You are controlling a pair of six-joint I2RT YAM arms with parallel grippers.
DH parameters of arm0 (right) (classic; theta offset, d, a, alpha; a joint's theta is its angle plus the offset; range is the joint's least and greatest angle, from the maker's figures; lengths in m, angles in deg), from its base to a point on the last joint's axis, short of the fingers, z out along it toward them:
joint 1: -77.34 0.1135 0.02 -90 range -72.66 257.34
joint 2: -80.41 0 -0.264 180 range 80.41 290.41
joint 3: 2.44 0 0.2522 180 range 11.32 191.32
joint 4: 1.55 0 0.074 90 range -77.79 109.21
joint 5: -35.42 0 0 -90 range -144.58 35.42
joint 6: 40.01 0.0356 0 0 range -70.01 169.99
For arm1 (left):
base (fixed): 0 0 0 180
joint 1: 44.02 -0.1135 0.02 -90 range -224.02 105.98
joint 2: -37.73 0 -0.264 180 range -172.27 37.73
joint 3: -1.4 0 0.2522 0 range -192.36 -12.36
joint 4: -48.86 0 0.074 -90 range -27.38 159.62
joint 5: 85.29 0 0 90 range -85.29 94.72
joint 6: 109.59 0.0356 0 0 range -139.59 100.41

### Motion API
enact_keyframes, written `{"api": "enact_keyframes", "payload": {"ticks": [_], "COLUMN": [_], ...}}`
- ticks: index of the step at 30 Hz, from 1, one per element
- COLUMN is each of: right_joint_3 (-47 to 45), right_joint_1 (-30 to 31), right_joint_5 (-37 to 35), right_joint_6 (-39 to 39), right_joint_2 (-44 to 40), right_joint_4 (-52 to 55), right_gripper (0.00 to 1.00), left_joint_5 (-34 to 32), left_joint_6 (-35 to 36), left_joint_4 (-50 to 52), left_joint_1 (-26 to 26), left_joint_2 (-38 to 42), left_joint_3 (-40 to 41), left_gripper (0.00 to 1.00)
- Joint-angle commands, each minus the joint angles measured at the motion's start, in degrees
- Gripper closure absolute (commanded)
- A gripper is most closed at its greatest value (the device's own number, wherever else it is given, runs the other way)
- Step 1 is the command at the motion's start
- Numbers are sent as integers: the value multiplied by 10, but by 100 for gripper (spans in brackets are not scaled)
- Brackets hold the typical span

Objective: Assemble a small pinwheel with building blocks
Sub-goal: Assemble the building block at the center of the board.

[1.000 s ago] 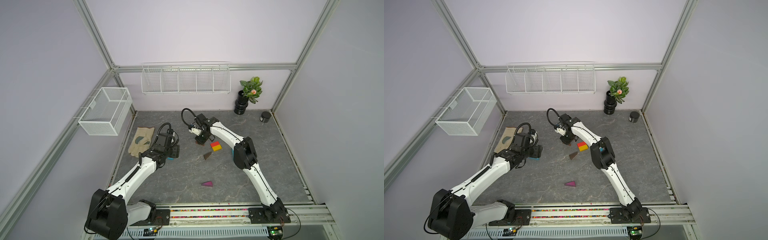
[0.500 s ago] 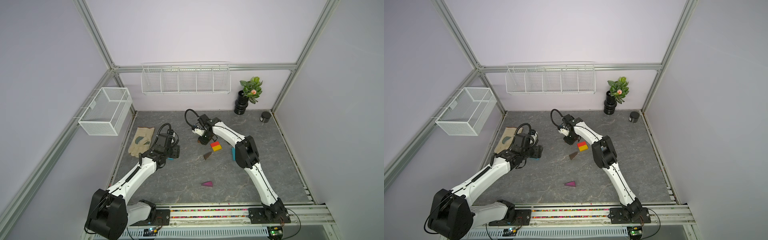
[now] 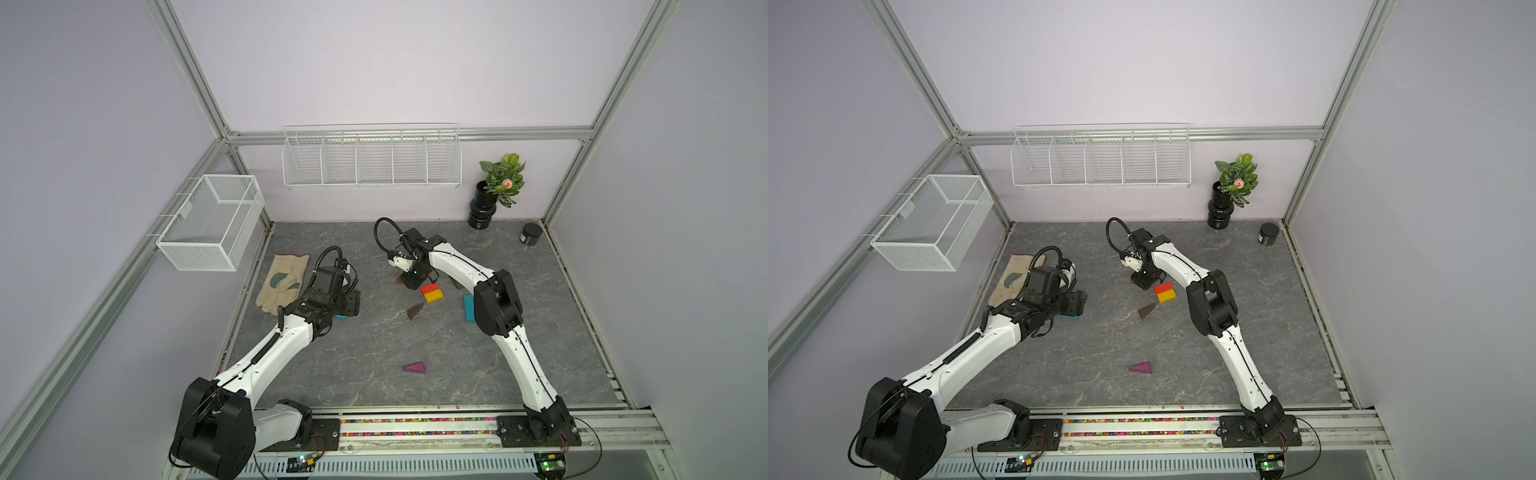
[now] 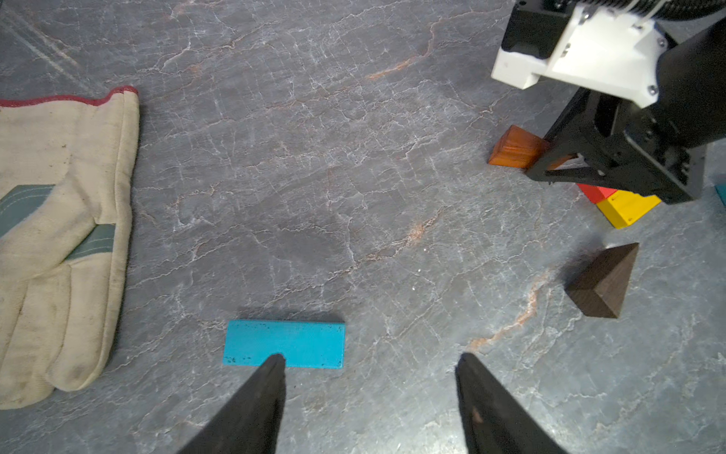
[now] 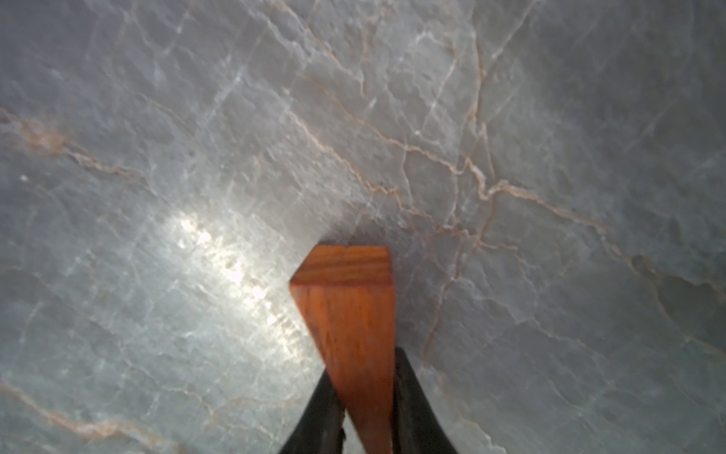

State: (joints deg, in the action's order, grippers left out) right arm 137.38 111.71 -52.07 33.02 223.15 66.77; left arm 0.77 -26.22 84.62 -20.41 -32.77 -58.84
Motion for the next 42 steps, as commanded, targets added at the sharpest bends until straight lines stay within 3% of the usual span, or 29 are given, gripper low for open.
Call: {"api": "enact_keyframes", "payload": {"ticks": [1, 12, 24, 42], "right_joint_3": [-18, -28, -68, -52], "right_joint_1": [-4, -6, -13, -13], "right_joint_5": [10, 11, 5, 17], "right_joint_6": [-1, -6, -18, -24], "right_joint_2": [-30, -38, -63, -39], "right_joint_4": [-13, -13, -27, -30], "right_gripper": [79, 90, 89, 82], "left_joint_5": [10, 10, 18, 20], "left_joint_6": [-10, -12, -16, -15], "left_joint_4": [-12, -10, -15, -14], "left_joint_1": [-3, -3, -3, -3], "left_joint_2": [-1, 2, -1, -2], "left_joint_3": [4, 4, 4, 5], "left_gripper": [29, 29, 29, 28]}}
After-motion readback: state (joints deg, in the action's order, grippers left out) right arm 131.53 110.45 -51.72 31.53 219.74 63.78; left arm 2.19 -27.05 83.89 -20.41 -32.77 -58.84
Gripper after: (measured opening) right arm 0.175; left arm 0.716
